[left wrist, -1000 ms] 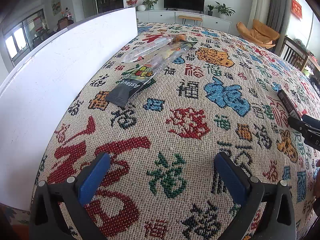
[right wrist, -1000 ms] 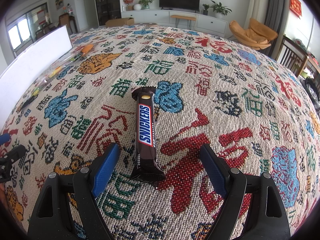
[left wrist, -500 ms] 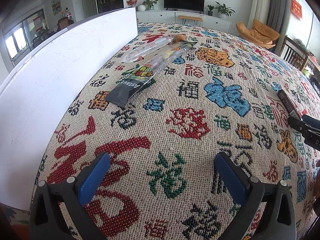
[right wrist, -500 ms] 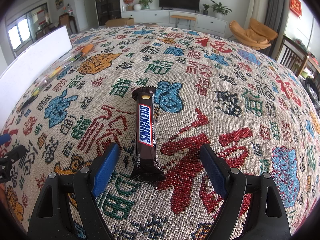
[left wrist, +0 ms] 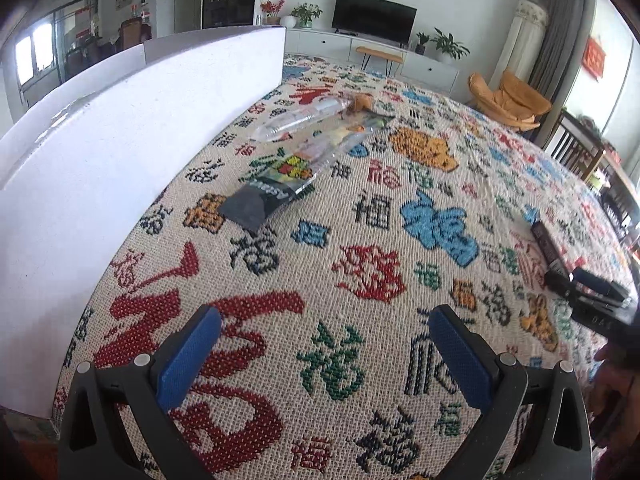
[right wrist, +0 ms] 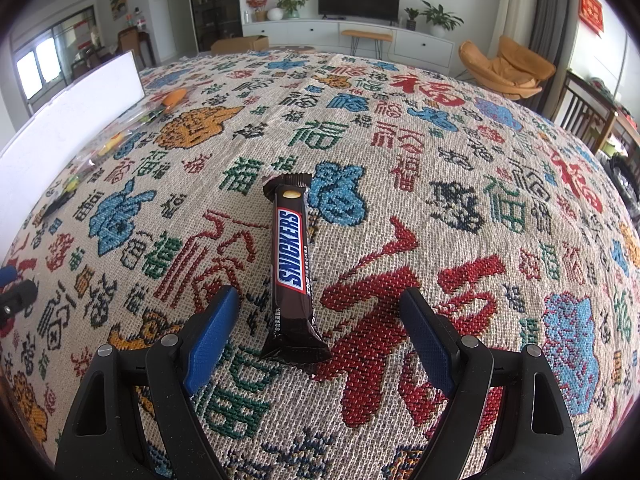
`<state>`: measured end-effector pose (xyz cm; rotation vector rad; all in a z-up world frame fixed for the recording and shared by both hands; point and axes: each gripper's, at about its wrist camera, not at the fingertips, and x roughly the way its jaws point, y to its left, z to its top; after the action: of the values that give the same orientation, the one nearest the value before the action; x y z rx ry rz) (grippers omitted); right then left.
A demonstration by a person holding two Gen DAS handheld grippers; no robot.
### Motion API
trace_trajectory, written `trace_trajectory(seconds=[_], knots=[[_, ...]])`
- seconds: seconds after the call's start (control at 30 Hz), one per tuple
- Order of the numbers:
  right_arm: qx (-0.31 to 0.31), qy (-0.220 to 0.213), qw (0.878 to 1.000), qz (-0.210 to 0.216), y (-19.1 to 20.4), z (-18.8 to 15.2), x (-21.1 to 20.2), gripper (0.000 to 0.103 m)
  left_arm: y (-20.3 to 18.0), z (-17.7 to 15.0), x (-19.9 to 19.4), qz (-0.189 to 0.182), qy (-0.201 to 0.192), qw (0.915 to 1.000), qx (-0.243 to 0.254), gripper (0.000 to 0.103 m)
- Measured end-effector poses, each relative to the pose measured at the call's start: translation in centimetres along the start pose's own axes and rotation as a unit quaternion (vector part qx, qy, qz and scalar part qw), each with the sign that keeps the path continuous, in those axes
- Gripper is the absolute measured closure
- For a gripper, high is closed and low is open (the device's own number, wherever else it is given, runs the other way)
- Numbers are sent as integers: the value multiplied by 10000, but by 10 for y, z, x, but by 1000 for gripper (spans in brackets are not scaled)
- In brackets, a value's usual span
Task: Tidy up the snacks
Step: 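Hold the Snickers bar in the right tool above the blanket, then grasp the Astavt snack stick with the left tool while the right tool holds the Snickers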
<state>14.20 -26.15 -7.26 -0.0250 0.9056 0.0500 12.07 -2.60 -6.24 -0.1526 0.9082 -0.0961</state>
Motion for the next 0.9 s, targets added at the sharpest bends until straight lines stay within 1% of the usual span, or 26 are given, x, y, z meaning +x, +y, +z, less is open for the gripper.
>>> trace_trajectory(seconds=[0.07,0.1,0.13,0.2,0.27,0.37,0.4,0.43,0.47,0.5,0.53,0.57,0.6,0.7,0.73,0.77,0.8,0.83,0.87,0.9], knots=[[-1,0,10000,-1,0,0,0,18,6,18,5,-180,86,9998,-36,0],[-1,0,10000,-1,0,0,0,18,6,29,11,-191,200,9996,31,0],[-1,-1,10000,-2,0,0,0,18,5,42,16,-189,289,9993,132,0],[-1,-1,10000,-1,0,0,0,18,2,66,28,-190,345,9983,440,0],[1,-1,10000,1,0,0,0,18,-3,85,46,-66,468,9959,777,0],[2,-2,10000,2,0,0,0,18,-2,101,73,172,705,9924,994,2],[2,-2,10000,2,0,0,0,18,-1,103,79,172,760,9917,1021,10],[1,-2,10000,1,0,0,0,18,1,103,84,126,822,9909,1054,32],[1,-2,10000,1,0,0,0,18,2,101,87,106,909,9899,1081,46],[2,-2,10000,1,0,0,0,18,2,98,83,186,714,9901,1193,63],[2,-1,10000,2,0,0,0,18,2,93,79,83,695,9898,1238,69],[2,-3,10000,2,0,0,0,18,3,87,74,-18,714,9899,1221,71],[2,-4,10000,2,0,0,0,18,4,80,66,-99,731,9900,1205,76],[1,-3,10000,0,0,0,0,18,7,46,35,-431,1001,9883,1065,75],[1,-4,10000,1,0,0,0,18,5,35,27,-528,1127,9870,1018,73],[1,-4,10000,1,0,0,0,18,6,24,18,-591,1213,9861,970,67],[1,-3,10000,0,0,0,0,18,5,16,11,-668,1267,9851,952,51],[1,-3,10000,-1,0,0,0,18,3,10,5,-713,1294,9845,944,28],[2,-3,10000,0,0,-1,0,18,3,7,1,-711,1251,9850,952,18],[2,-3,10000,1,0,0,0,18,1,6,-4,-668,1114,9864,1006,10]])
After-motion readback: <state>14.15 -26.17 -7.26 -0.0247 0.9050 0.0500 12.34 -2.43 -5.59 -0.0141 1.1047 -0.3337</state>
